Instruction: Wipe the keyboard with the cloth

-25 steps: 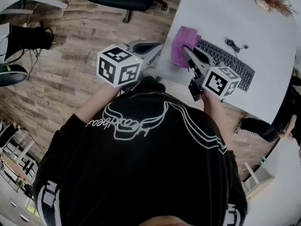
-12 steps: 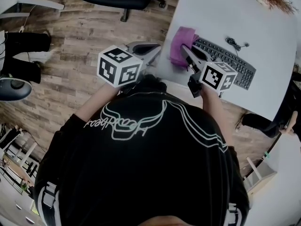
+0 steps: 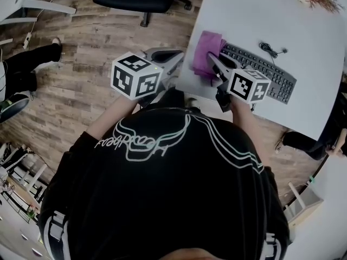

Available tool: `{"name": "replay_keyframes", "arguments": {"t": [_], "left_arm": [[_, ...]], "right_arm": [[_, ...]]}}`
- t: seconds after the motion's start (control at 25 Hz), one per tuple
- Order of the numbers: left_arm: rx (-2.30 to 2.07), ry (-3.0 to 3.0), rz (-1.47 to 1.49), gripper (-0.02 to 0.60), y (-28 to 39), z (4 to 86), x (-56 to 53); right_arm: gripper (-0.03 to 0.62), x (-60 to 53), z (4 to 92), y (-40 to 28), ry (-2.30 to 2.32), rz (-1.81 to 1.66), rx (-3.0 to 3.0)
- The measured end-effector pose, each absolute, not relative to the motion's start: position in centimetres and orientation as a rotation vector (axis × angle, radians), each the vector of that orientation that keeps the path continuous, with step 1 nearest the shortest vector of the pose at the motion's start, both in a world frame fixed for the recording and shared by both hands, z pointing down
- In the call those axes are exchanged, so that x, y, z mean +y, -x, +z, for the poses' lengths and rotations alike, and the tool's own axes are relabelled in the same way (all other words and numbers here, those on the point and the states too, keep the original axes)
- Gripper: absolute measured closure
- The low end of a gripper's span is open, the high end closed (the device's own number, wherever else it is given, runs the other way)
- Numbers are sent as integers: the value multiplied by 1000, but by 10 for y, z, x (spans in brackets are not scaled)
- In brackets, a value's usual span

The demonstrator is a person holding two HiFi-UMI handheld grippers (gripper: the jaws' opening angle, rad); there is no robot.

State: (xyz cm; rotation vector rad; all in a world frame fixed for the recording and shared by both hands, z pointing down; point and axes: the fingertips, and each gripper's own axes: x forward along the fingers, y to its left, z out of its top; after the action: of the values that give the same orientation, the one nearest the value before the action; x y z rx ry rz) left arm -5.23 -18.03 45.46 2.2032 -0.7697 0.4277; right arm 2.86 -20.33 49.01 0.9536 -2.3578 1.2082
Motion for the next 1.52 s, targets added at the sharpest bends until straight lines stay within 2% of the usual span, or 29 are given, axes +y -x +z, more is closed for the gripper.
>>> {"name": "replay_keyframes", "arguments": {"t": [0.56, 1.52], "left_arm": [[-786, -2200, 425, 579, 38, 454, -174], [-720, -2240, 453, 579, -19, 445, -160]], "right_arm": [[536, -202, 497, -36, -945, 1217, -2332], [536, -188, 498, -140, -1131, 1218, -2215]]}}
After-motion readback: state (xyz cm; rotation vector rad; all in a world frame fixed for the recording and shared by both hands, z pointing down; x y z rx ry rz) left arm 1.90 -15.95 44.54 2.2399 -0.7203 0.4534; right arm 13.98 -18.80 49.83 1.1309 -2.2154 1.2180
